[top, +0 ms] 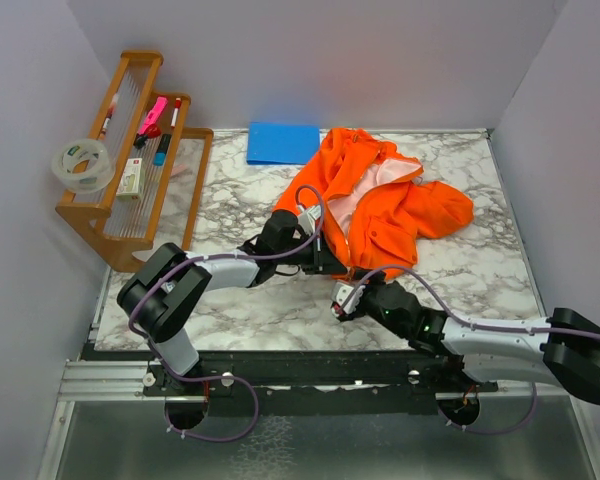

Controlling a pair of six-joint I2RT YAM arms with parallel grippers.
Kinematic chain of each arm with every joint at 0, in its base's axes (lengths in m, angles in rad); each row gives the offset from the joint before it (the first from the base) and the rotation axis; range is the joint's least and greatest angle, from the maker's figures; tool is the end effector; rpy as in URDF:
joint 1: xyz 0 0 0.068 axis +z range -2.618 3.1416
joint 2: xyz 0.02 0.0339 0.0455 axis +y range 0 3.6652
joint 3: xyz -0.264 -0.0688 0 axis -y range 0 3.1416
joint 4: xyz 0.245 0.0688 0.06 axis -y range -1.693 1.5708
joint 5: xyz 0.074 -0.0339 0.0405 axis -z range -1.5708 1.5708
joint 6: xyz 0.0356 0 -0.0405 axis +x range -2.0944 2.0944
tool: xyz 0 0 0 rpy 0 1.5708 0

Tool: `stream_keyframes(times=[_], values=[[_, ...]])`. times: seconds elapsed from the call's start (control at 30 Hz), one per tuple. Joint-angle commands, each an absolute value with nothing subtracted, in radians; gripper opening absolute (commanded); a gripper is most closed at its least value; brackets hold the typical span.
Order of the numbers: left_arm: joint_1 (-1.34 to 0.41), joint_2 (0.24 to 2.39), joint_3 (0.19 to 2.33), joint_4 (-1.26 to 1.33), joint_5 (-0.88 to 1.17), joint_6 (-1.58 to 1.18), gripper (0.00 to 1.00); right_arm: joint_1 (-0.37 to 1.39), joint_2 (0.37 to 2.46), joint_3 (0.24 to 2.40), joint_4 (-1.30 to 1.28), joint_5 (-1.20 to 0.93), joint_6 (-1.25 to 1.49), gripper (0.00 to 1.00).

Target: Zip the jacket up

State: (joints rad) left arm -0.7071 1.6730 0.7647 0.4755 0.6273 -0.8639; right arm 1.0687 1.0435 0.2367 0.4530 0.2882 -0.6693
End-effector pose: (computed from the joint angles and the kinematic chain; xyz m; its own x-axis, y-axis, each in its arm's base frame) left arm 0.2436 -0.2356 0.1767 -0.9150 -0.0279 -0.4024 0.3622 0.3821 -0.8502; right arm 0.1058 0.1717 0.1688 0.3110 -0.6695 -0.6746 -0.6619 0.3567 -0.6592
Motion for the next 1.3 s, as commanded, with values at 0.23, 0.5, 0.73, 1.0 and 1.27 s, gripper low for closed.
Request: stream_keyframes(times=[0.23, 0.5, 0.73, 1.0, 1.27], values=[[-0.709, 1.691, 0.785, 0.489, 0.607, -0.871, 0.0, 1.076, 1.172, 0.245, 0.607, 0.467, -0.651, 0.73], [-0.709, 1.695, 0.772, 0.491, 0.603, -0.865, 0.0, 1.075, 1.068, 0.249, 0.541, 0.476, -0.658, 0.72], [-0.708, 1.695, 0.763, 0.494, 0.603, -0.864, 0.0, 1.075, 0.99, 0.264, 0.47, 0.457, -0.661, 0.71], [-0.708, 1.692, 0.753, 0.5, 0.606, -0.866, 0.0, 1.075, 0.988, 0.264, 0.452, 0.435, -0.643, 0.6], [-0.708, 1.69, 0.75, 0.503, 0.607, -0.868, 0.0, 1.075, 1.003, 0.264, 0.456, 0.405, -0.629, 0.32]])
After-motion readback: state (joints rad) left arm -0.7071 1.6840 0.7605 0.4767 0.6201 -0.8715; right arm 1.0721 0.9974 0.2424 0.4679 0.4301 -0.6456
